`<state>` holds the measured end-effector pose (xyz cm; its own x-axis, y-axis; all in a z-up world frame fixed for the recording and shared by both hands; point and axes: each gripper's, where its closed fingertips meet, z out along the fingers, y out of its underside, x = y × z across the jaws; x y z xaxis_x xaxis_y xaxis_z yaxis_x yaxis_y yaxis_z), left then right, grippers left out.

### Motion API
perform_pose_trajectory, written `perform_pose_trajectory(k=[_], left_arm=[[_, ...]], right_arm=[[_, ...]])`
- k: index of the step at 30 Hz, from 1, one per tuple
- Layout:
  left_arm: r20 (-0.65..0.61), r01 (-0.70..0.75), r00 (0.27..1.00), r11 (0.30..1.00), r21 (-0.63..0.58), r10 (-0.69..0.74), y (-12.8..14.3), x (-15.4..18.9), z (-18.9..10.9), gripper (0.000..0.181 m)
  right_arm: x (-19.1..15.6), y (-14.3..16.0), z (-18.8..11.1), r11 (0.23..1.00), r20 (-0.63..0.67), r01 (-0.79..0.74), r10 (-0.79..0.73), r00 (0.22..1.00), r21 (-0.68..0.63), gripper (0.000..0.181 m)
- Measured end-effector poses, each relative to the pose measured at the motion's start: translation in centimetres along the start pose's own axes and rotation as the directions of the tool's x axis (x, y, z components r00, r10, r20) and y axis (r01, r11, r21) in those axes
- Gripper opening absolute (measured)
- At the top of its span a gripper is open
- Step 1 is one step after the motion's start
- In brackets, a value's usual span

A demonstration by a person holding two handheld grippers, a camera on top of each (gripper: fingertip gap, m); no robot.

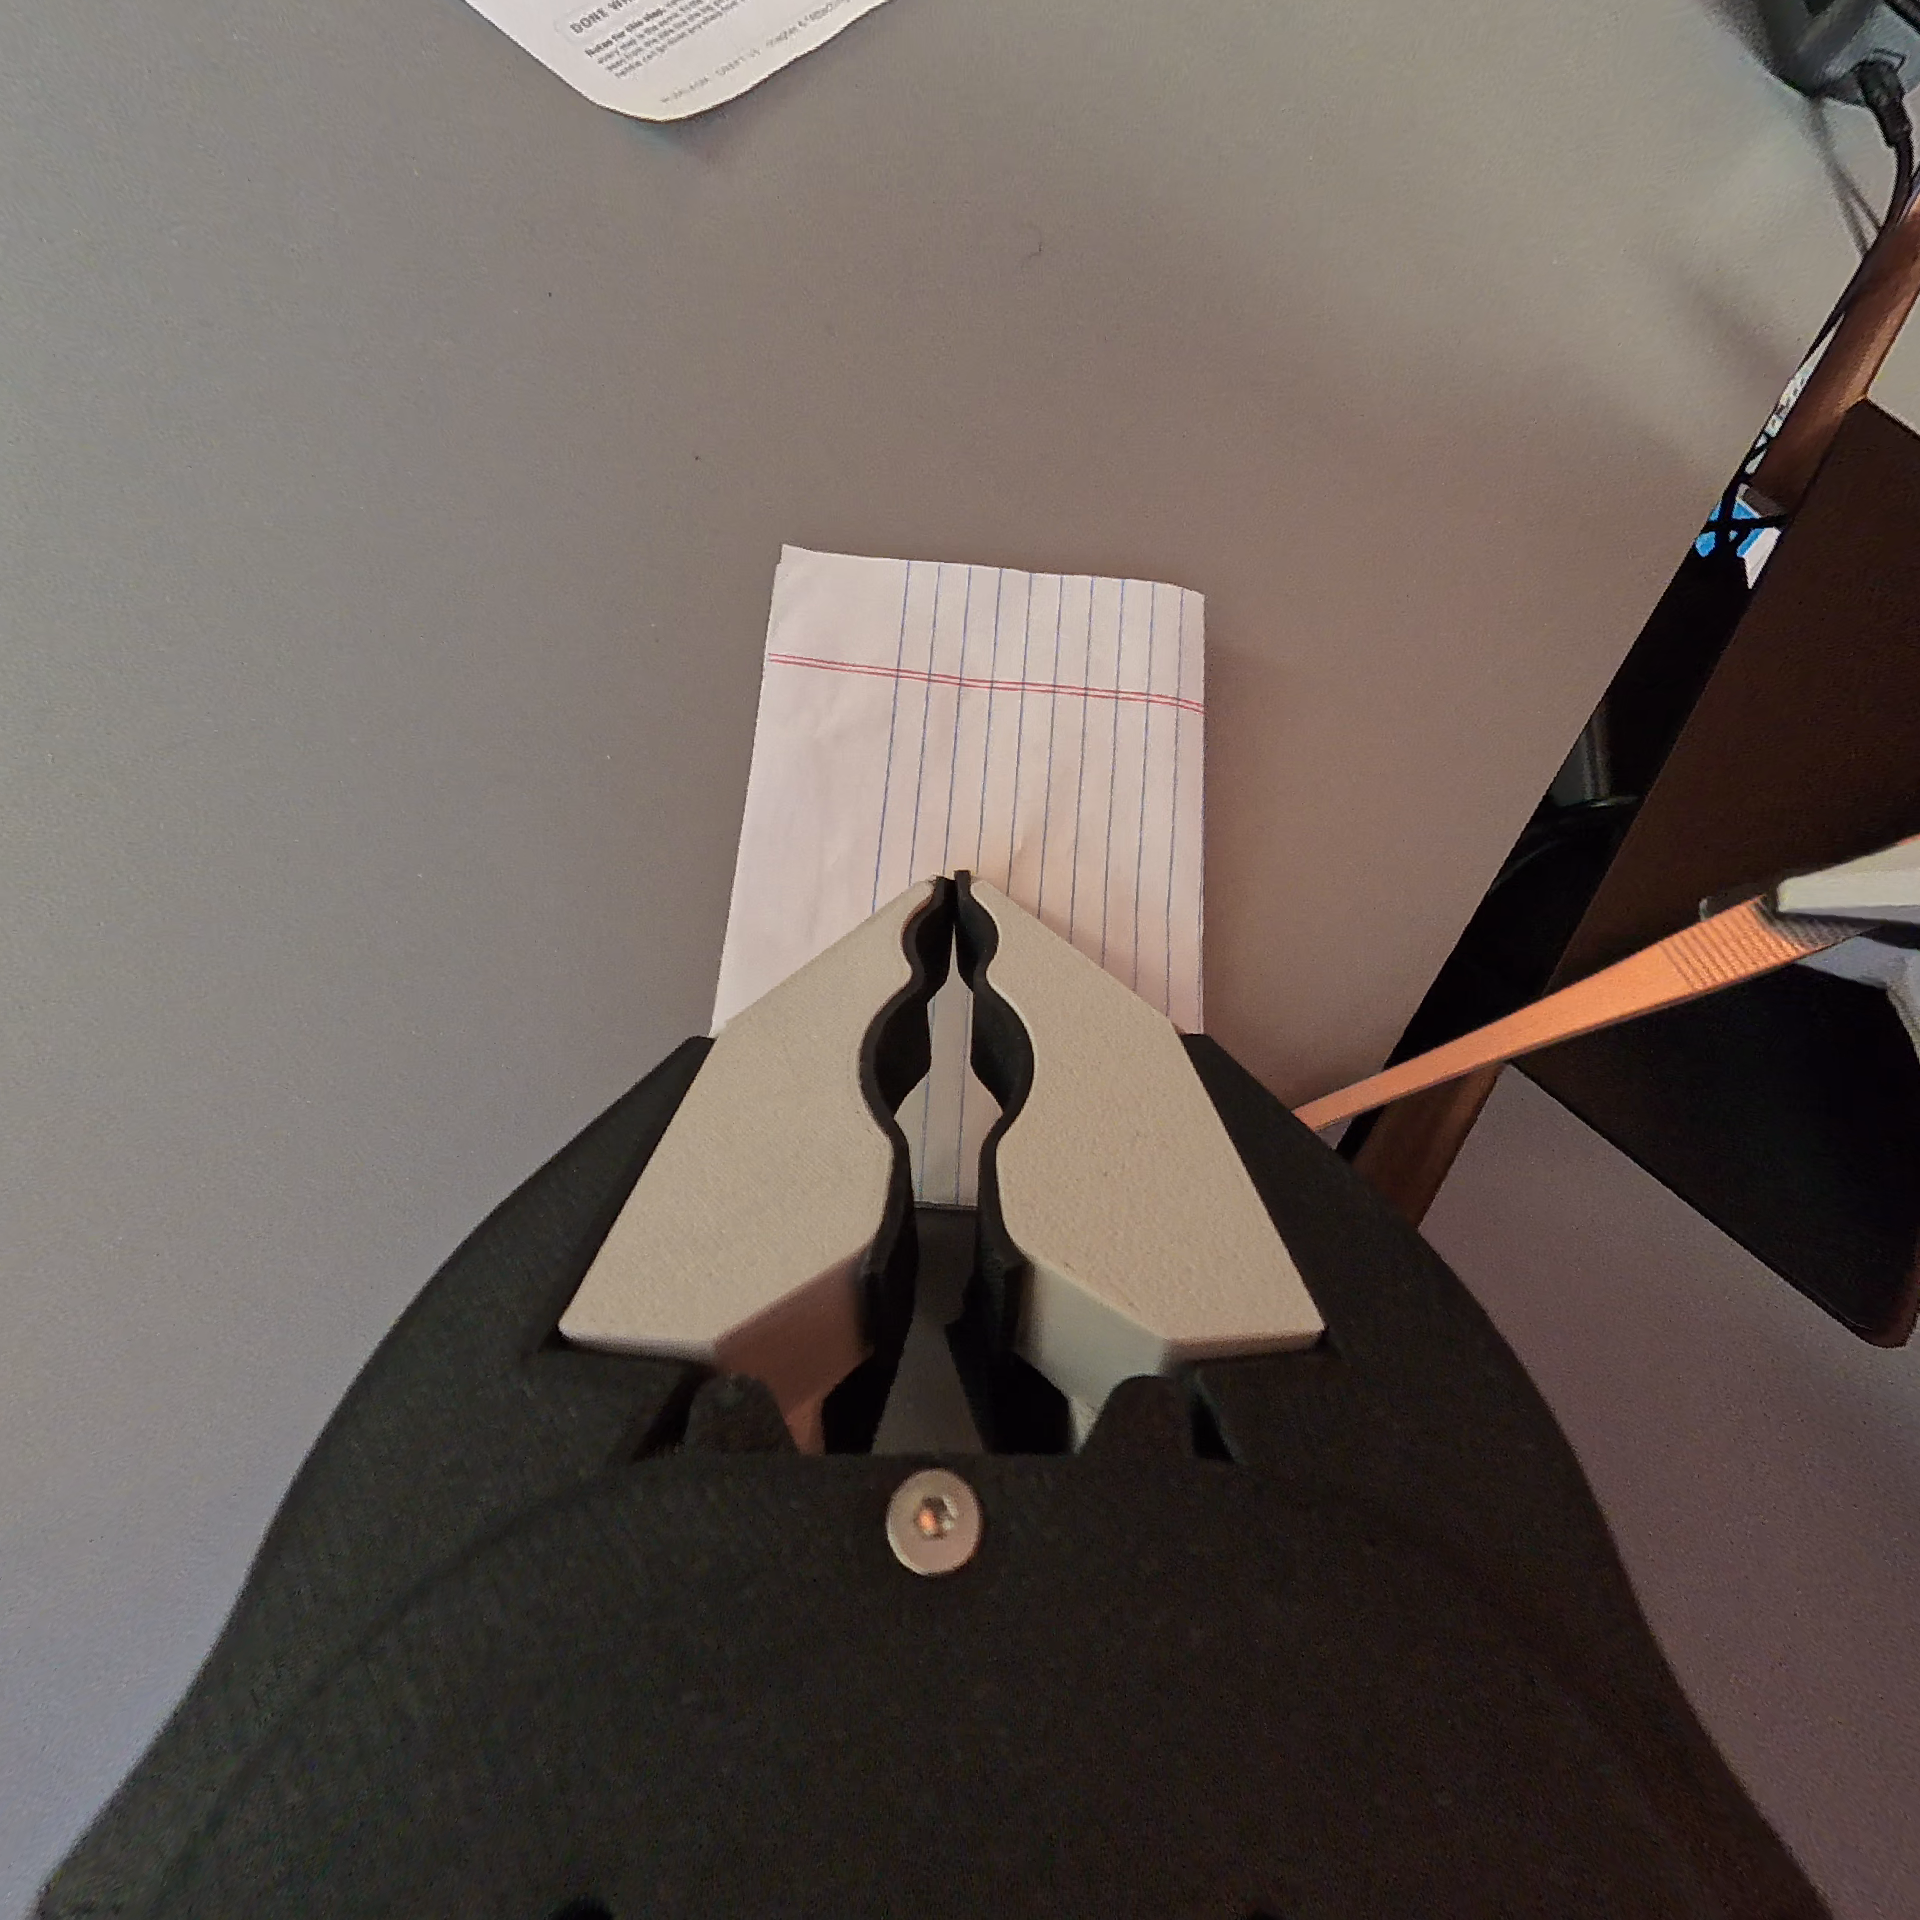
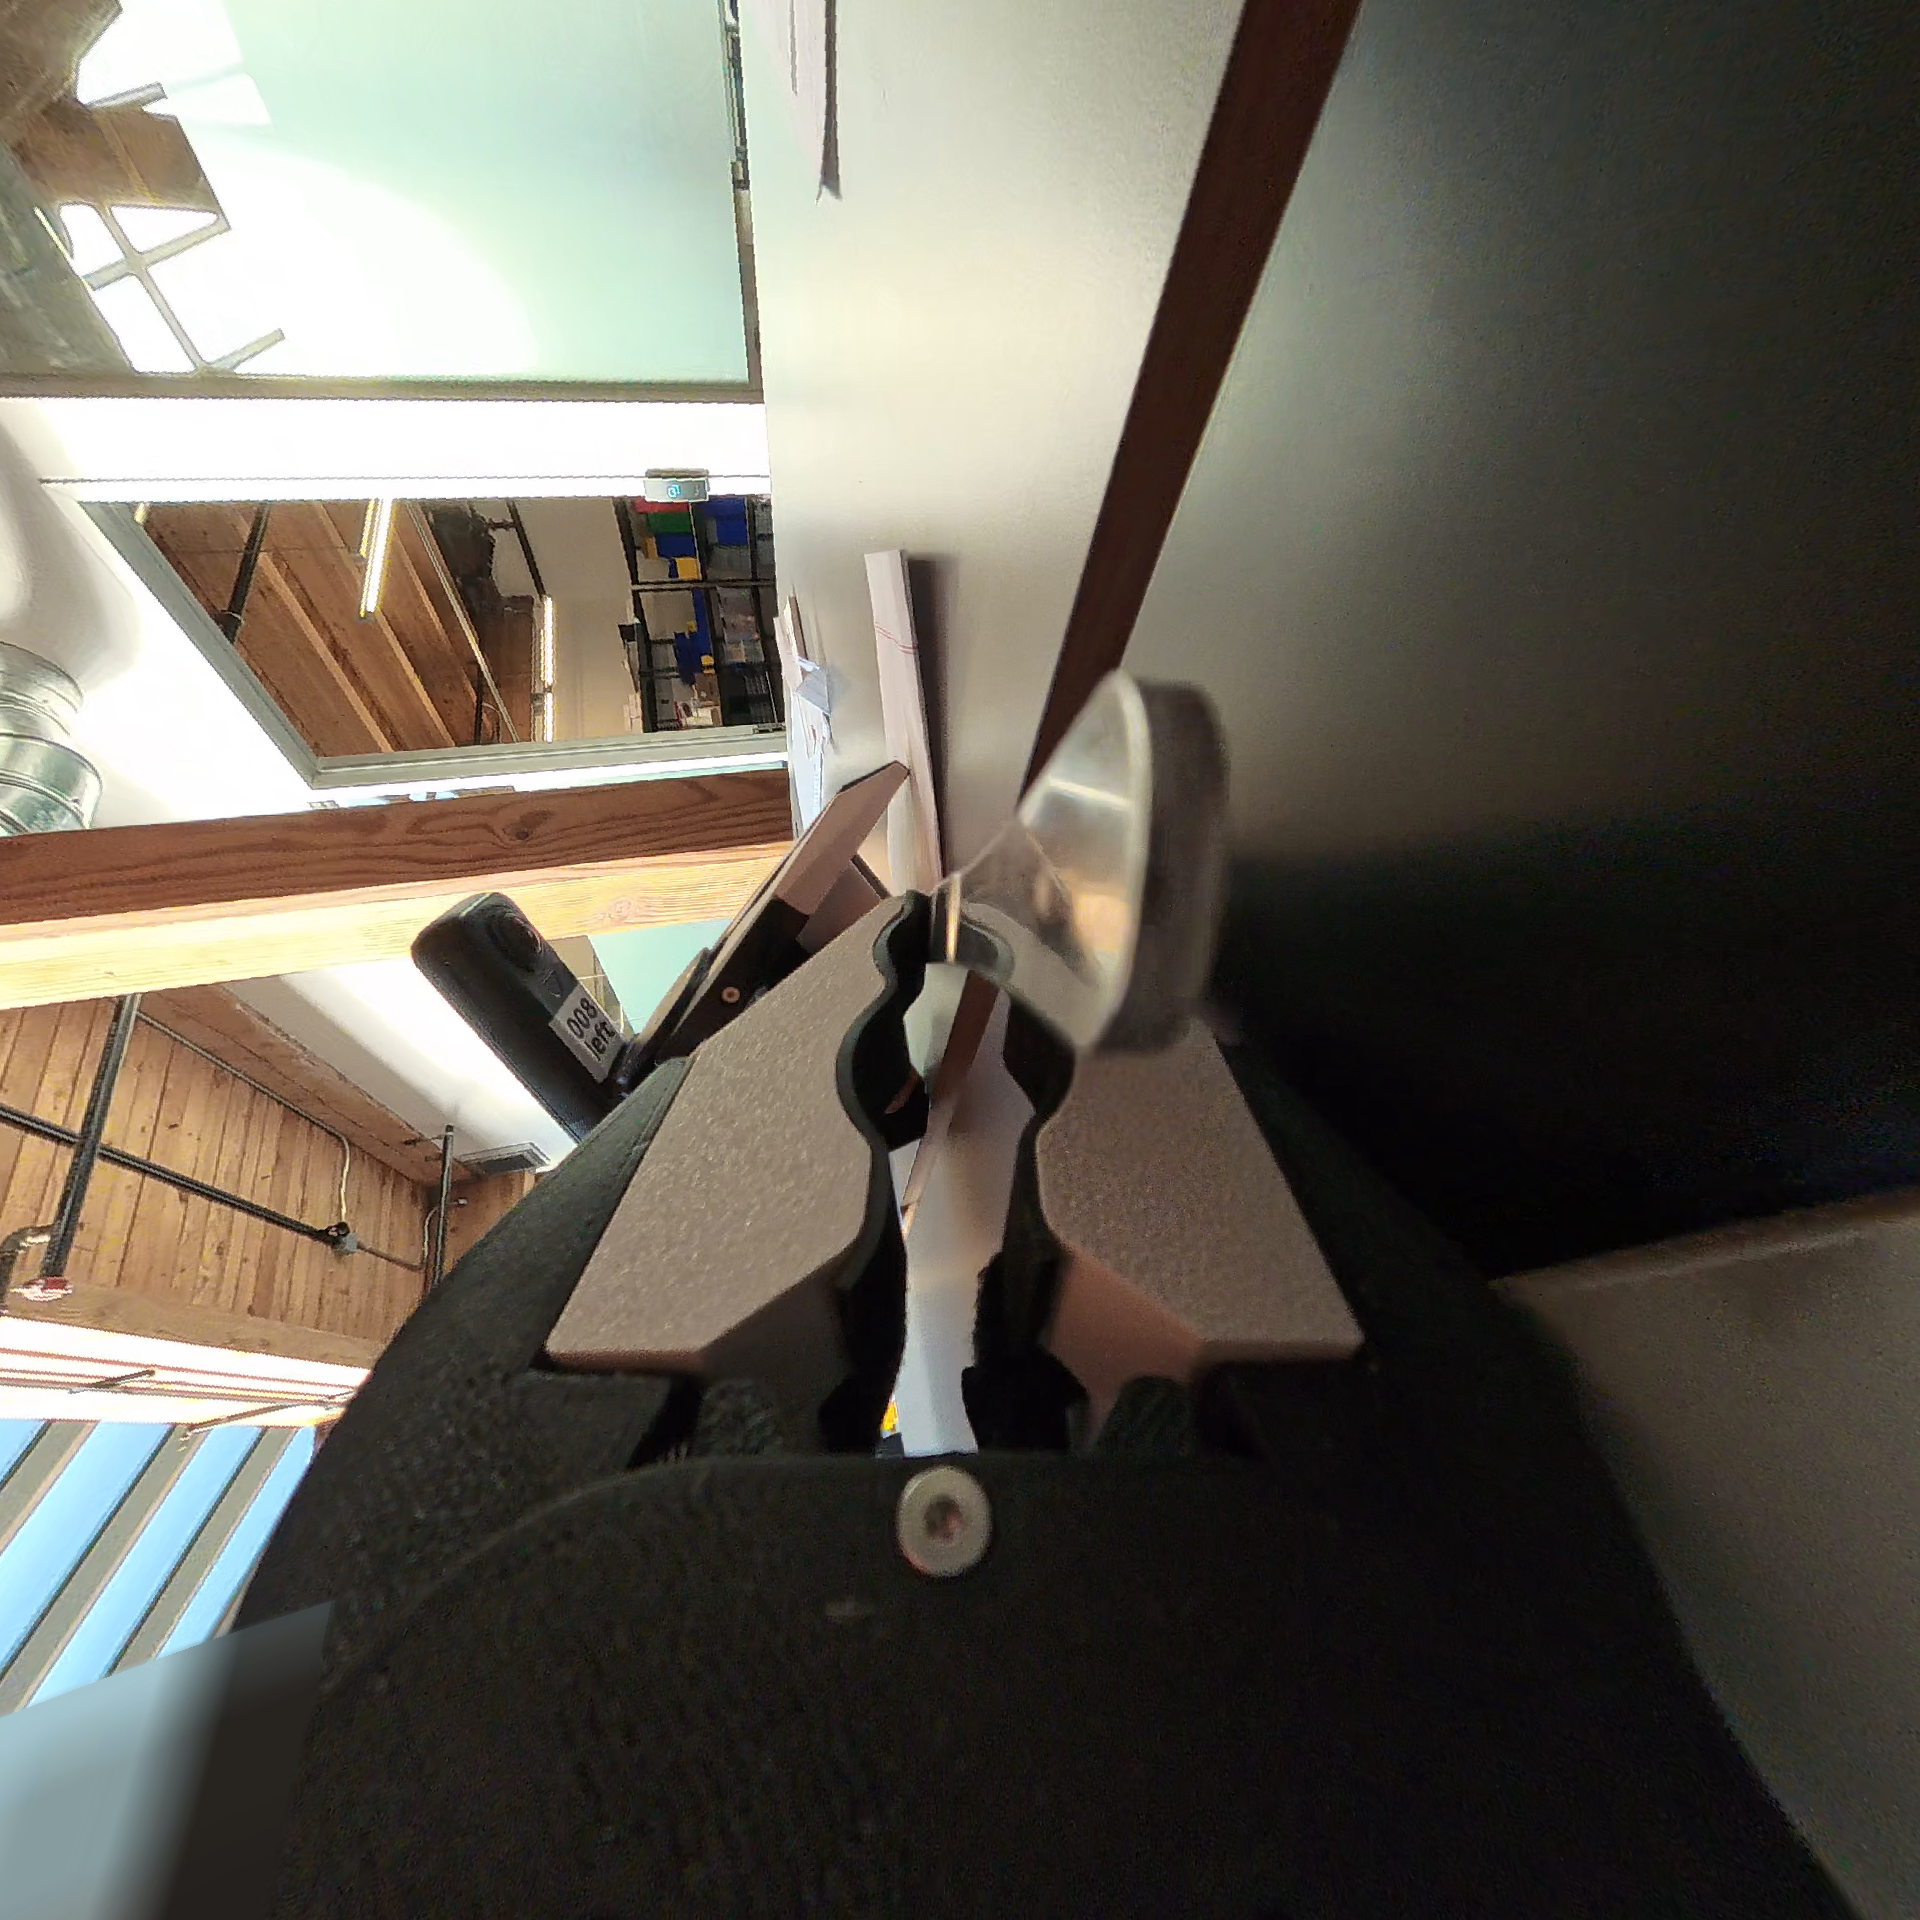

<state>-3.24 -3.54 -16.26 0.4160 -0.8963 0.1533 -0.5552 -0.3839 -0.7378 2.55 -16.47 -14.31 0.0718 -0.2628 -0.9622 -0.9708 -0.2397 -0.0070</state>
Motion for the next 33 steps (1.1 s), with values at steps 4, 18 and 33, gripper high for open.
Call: perform_pose_trajectory(k=[4,18,33], left_arm=[[0.001,-0.005,1.000,1.000,0.002,0.005,0.0,0.0,0.0,0.000],[0.004,-0.018,1.000,1.000,0.006,0.018,0.0,0.0,0.0,0.000],[-0.132,0.122,0.984,0.992,-0.021,-0.124,-0.3,0.0,0.2,0.000]], right_arm=[[0.0,-1.2,0.3,1.000,0.001,0.006,-0.006,1.000,0.014,0.011],[-2.1,-3.7,0.3,0.985,0.064,0.174,-0.175,0.983,0.023,0.011],[-16.1,-1.1,-7.6,0.368,0.263,0.742,-0.929,0.261,0.561,0.014]])
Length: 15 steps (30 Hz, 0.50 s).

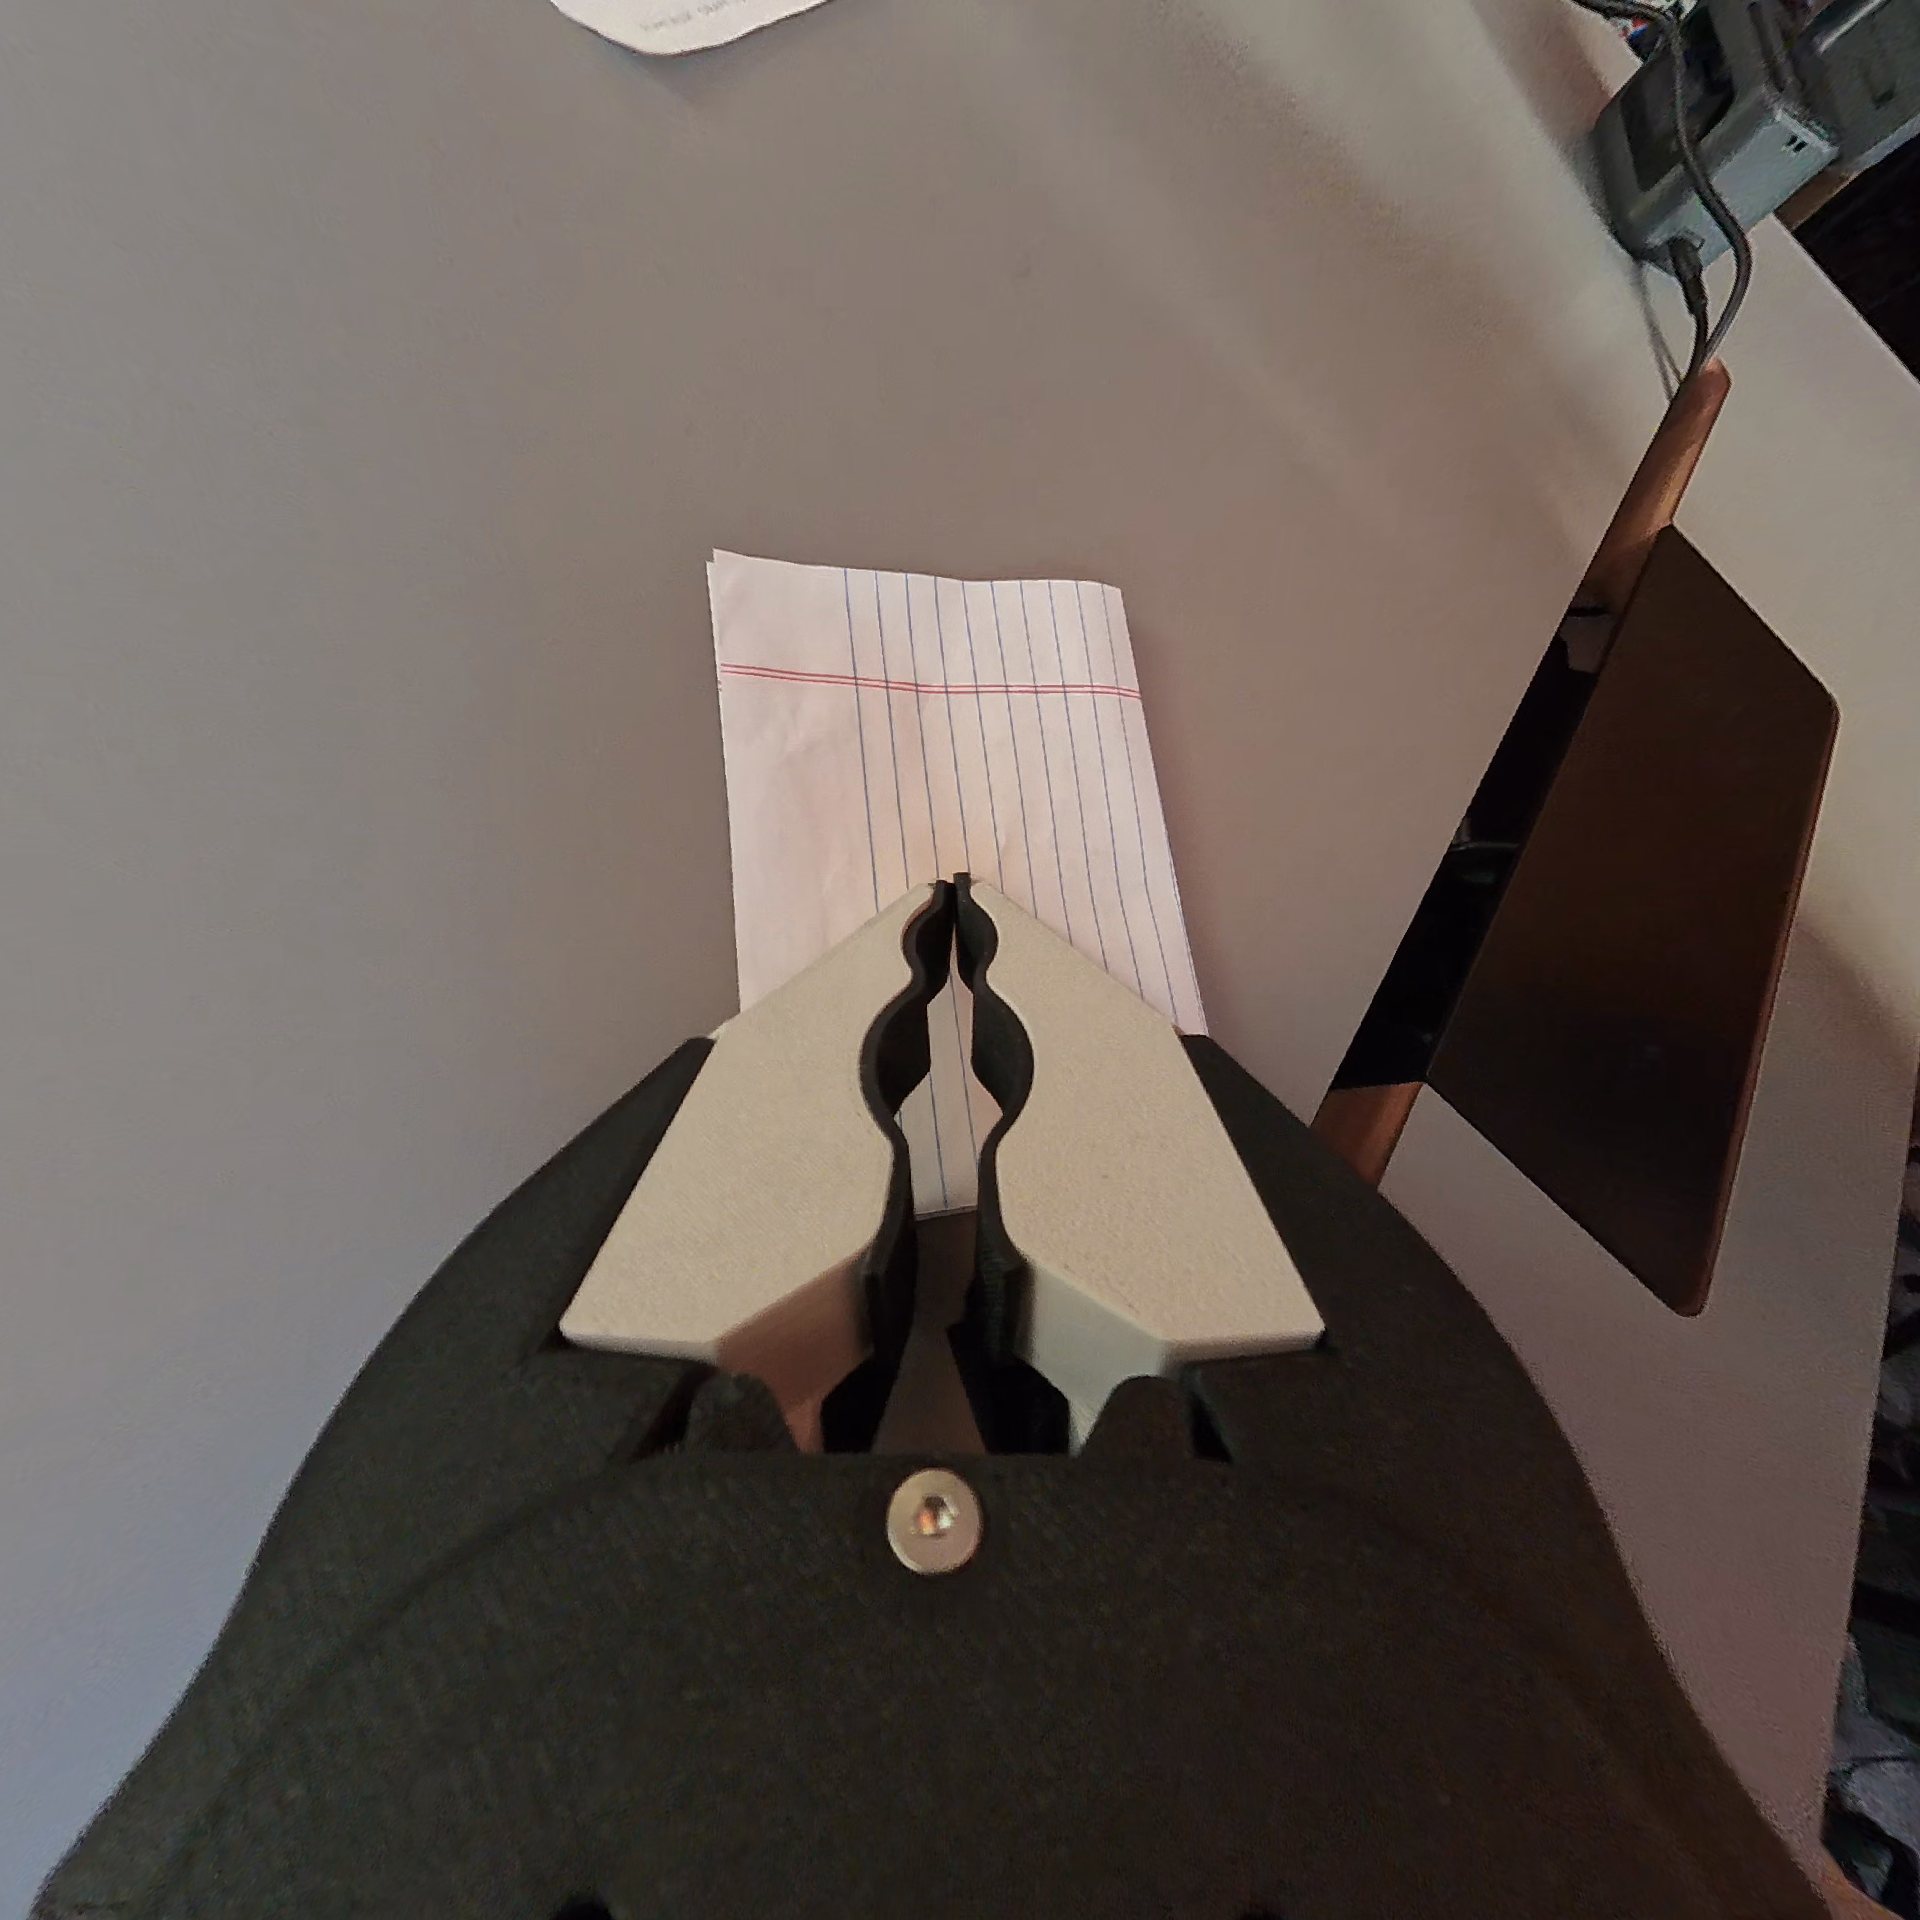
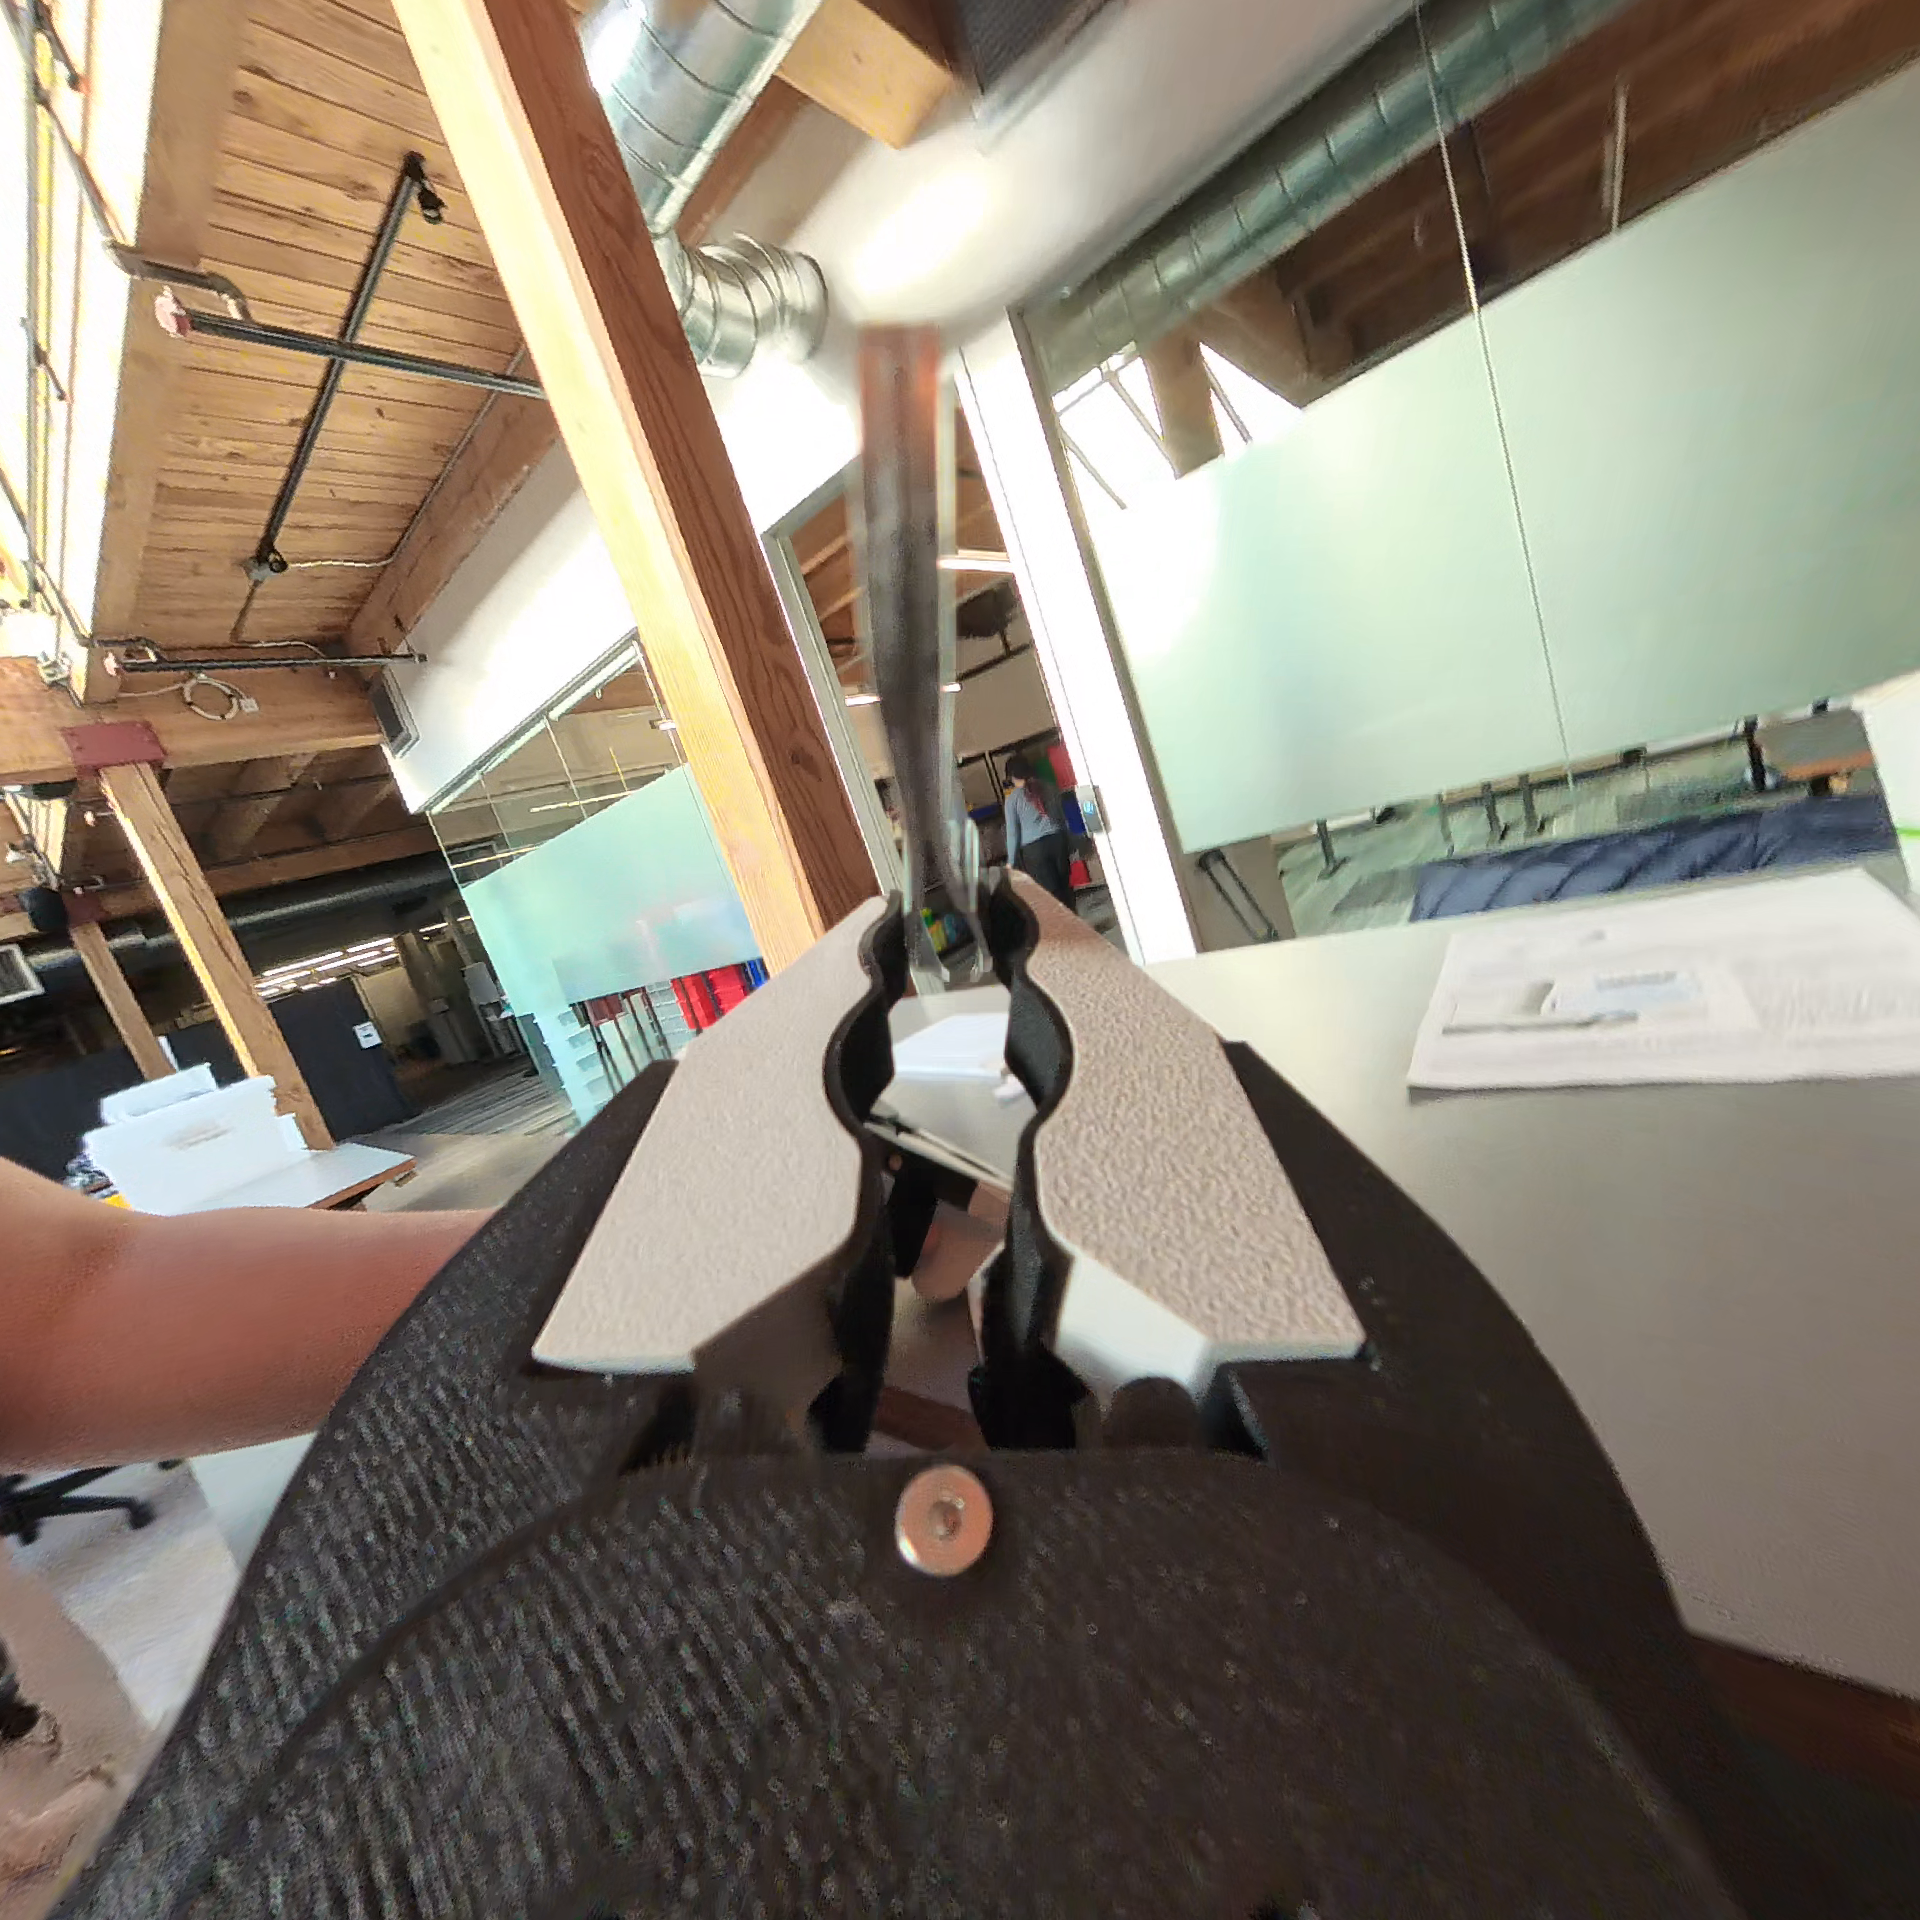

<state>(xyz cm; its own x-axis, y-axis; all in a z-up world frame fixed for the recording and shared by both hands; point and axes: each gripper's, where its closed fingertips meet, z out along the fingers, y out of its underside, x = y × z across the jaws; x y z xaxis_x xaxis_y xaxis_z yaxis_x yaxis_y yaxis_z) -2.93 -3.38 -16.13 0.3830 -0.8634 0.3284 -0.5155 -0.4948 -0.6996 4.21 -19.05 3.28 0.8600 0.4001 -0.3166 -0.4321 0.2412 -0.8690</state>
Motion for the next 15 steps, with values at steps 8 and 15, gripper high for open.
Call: perform_pose_trajectory(k=[8,15], left_arm=[[0.017,-0.032,0.999,0.999,0.001,0.032,-0.1,0.0,0.1,0.000],[0.023,-0.043,0.999,0.999,0.002,0.043,-0.1,0.0,0.1,0.000]], right_arm=[[-2.9,-5.4,0.5,0.976,0.083,0.198,-0.205,0.975,0.090,0.018],[-2.9,-5.6,0.8,0.959,0.100,0.284,-0.283,0.954,0.003,0.015]])
